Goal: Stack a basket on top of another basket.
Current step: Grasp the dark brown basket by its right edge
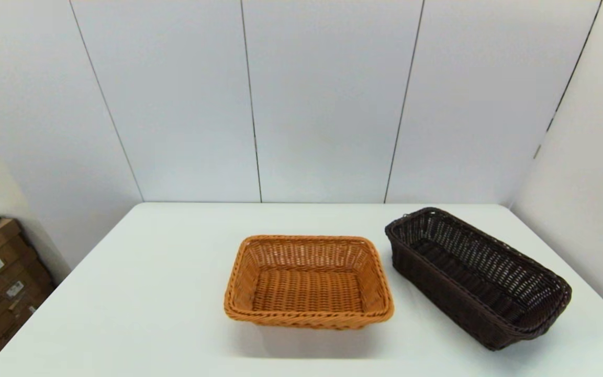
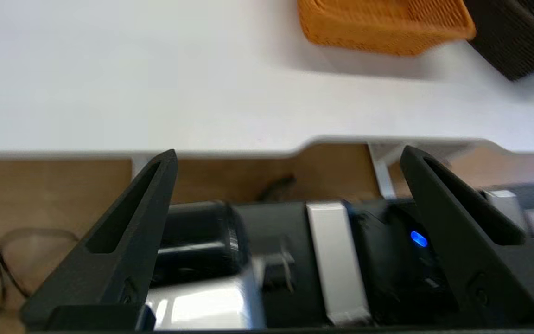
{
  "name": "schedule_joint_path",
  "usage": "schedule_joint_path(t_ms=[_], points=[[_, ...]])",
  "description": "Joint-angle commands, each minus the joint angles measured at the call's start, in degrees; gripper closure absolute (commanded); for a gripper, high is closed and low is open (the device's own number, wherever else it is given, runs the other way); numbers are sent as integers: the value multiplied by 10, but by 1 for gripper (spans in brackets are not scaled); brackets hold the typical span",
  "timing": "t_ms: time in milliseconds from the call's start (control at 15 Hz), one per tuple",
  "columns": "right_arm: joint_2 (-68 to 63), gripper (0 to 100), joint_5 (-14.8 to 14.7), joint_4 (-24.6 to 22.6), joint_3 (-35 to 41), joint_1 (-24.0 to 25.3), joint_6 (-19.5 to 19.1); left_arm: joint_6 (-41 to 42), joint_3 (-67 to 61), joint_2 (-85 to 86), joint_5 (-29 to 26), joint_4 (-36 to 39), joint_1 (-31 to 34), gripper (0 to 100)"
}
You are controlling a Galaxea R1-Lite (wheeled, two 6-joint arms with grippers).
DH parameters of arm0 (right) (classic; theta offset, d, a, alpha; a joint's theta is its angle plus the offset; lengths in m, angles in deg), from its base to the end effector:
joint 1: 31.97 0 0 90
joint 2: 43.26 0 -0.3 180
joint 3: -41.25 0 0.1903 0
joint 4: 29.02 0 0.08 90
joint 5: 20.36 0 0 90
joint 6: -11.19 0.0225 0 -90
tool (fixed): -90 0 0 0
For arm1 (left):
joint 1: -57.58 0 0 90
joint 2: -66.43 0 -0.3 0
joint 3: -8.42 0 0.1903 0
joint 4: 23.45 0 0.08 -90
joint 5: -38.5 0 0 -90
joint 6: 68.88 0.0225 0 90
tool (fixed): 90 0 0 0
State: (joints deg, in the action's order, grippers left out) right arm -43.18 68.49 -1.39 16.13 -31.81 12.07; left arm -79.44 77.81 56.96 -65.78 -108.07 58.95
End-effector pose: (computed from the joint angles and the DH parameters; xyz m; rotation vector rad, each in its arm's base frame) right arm -0.0254 -0.0005 0.0763 0.0149 0.0423 -0.0176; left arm -0.1079 -0.0081 0.1715 -0.2395 0.4476 -0.1819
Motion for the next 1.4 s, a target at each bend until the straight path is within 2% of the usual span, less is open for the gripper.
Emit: schedule_joint_path(t_ms=[67,133,200,333,467,533,667,1400], points=[[0,0,0,0,0,0,0,-17,-157,95,123,236,-15,0],[-1,0,0,0,0,0,0,-7,-218,95,130,346,-15,0],[0,0,0,0,0,0,0,15,-269,95,141,418,-15,0],[0,0,0,0,0,0,0,73,-379,95,175,532,-15,0],[-1,0,0,0,0,0,0,77,-450,95,173,637,-15,0],[-1,0,0,0,0,0,0,80,-458,95,167,647,-15,0],[-1,0,0,0,0,0,0,80,-460,95,164,609,-15,0],[0,0,0,0,0,0,0,59,-460,95,162,614,-15,0]])
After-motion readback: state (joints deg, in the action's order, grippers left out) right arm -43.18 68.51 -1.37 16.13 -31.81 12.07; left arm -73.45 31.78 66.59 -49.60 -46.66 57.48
